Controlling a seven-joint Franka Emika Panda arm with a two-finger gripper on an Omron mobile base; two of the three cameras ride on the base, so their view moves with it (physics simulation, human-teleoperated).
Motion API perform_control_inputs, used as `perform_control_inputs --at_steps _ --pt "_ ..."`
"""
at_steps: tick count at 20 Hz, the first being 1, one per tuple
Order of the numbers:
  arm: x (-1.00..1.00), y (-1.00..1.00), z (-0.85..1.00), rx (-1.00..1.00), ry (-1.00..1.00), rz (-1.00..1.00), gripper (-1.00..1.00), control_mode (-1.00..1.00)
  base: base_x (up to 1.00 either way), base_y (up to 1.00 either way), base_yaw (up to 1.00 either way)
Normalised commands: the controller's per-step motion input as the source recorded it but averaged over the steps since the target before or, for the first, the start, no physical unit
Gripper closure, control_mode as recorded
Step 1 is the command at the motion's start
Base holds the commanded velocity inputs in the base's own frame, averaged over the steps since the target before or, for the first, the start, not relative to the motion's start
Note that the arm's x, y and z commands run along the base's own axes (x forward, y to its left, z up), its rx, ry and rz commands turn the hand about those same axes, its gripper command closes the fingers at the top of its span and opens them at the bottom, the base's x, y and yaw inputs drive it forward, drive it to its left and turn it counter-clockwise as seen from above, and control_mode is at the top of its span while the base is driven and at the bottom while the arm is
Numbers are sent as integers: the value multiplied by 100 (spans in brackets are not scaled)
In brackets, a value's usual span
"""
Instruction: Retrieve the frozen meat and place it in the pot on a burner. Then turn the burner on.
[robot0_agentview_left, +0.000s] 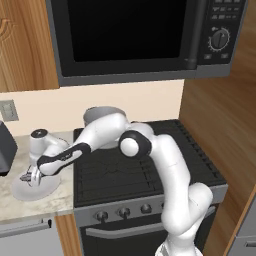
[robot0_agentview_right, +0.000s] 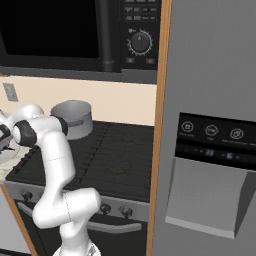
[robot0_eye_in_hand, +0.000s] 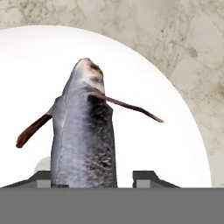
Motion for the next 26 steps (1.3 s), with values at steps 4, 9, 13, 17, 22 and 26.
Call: perform_control_inputs --at_steps 4,9,13,17,22,26 --pt "-3 4 -29 0 0 7 100 -100 0 0 0" --pt "-35 -15 -2 0 -1 0 100 -100 0 0 0" --pt "-43 -26 7 0 -3 0 100 -100 0 0 0" --pt "-39 -23 37 0 -1 0 100 -100 0 0 0" --pt "-25 -21 58 0 -1 0 100 -100 0 0 0" --pt "-26 -17 47 0 -9 0 100 -100 0 0 0"
